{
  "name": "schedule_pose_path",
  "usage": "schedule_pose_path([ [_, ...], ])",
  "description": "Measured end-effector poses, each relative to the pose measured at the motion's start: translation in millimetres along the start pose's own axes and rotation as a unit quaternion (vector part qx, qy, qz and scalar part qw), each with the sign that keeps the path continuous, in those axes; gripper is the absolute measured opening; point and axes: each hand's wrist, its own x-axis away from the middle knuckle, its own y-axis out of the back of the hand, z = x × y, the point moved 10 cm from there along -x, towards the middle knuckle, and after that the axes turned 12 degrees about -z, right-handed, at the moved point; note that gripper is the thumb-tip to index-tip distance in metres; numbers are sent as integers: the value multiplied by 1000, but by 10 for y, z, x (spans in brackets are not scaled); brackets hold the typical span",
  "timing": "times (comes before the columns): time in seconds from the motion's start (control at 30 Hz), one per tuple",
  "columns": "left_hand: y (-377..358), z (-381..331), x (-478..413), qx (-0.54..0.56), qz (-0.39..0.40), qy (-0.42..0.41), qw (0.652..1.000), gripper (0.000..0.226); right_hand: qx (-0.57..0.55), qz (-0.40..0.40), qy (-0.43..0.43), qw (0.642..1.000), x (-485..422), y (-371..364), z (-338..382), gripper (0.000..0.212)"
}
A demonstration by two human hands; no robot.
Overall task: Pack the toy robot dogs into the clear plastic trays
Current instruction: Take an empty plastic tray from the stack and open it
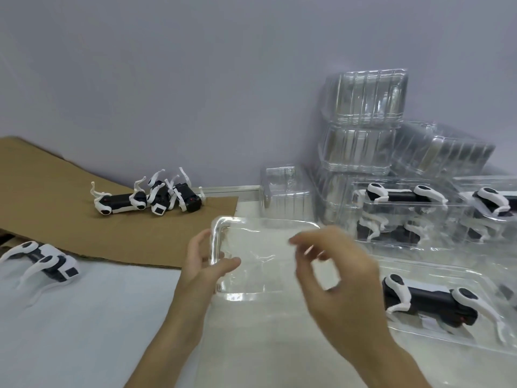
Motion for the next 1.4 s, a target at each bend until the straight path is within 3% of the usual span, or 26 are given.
schedule_pose_path([
  [0.1,-5,86,-24,-15,3,24,1000,67,113,259,-8,959,319,-695,-95,28],
  [0.17,14,132,-49,-21,-1,36,999,68,184,363,-51,912,447,-949,-294,37],
  [0.5,17,214,-34,-48,-21,59,997,78,199,554,-182,787,454,-1315,-545,31],
  [0.57,35,193,-39,-47,-25,52,997,81,203,544,-196,790,402,-1284,-600,31],
  [0.73,13,115,-4,-25,-36,22,999,81,265,419,-175,850,218,-1174,-644,17],
  [0.93,106,-124,80,-13,-114,-94,989,66,243,302,-171,906,45,-981,-620,33],
  [1.07,18,-203,228,-30,-118,-155,980,70,255,321,-178,895,77,-961,-647,38],
  [1.27,-22,-220,297,-51,-131,-179,974,76,278,339,-205,875,86,-978,-744,19],
  [1.4,-39,-122,197,-56,-109,-131,984,73,277,339,-205,875,40,-982,-768,26],
])
